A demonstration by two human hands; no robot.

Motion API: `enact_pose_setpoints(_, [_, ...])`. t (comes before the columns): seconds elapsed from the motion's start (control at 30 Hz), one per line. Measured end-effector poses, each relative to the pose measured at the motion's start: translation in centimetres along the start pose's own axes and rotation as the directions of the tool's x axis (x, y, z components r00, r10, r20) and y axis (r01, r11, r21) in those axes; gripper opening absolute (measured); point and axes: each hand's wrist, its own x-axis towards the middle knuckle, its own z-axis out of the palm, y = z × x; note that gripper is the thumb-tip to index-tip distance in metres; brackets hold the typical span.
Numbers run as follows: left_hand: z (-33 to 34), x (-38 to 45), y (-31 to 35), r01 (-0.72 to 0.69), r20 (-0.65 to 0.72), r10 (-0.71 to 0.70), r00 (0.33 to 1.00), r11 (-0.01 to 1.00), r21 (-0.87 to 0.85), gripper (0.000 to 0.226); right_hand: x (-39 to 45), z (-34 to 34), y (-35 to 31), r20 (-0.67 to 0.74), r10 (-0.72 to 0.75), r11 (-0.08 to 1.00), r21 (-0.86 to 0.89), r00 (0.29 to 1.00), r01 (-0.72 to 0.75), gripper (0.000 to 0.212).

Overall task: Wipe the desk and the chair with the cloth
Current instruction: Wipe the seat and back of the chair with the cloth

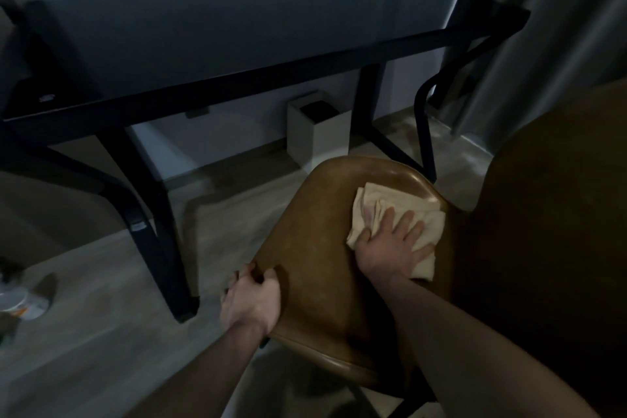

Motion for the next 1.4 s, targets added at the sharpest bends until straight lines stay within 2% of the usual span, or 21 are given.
enact_pose_setpoints(0.3, [0.4,0.4,-0.2,-0.008,-0.016,0.008,1.0,1.0,0.0,0.059,6.2,0.4,-6.7,-0.068,-0.001,1.0,0.019,0.998,0.002,0.083])
enact_pose_setpoints(0.4, [0.4,0.5,-0.3,-0.004,-0.008,0.004,1.0,1.0,0.016,0.06,6.2,0.5,-8.4,-0.04,-0.125,0.992,-0.038,0.991,0.123,0.083])
enact_pose_setpoints(0.53, [0.3,0.5,-0.1,0.009,-0.008,-0.009,1.0,1.0,0.014,0.06,6.3,0.7,-10.3,0.039,-0.332,0.934,-0.123,0.942,0.334,0.078])
enact_pose_setpoints(0.7, [0.2,0.0,0.2,0.005,-0.011,-0.005,1.0,1.0,0.011,0.059,6.9,0.3,-8.4,0.088,-0.432,0.891,-0.114,0.898,0.44,0.076])
enact_pose_setpoints(0.93, [-0.2,-0.5,0.6,0.012,0.013,-0.012,1.0,1.0,0.005,0.062,6.9,-1.4,-2.7,0.061,-0.388,0.918,-0.061,0.92,0.391,0.076])
enact_pose_setpoints(1.1, [-0.3,-0.7,0.5,0.017,0.021,-0.017,1.0,1.0,-0.005,0.064,7.1,-2.2,1.6,-0.01,-0.188,0.98,-0.061,0.982,0.187,0.08])
enact_pose_setpoints(1.2, [-0.3,-0.7,0.7,0.015,0.028,-0.014,1.0,1.0,-0.02,0.065,7.1,-2.9,1.5,-0.021,-0.087,0.996,-0.032,0.996,0.087,0.087])
enact_pose_setpoints(1.4, [-0.1,-0.1,0.7,0.019,0.015,-0.018,1.0,1.0,-0.019,0.065,6.7,-2.2,-2.1,0.013,-0.13,0.99,-0.061,0.991,0.131,0.089])
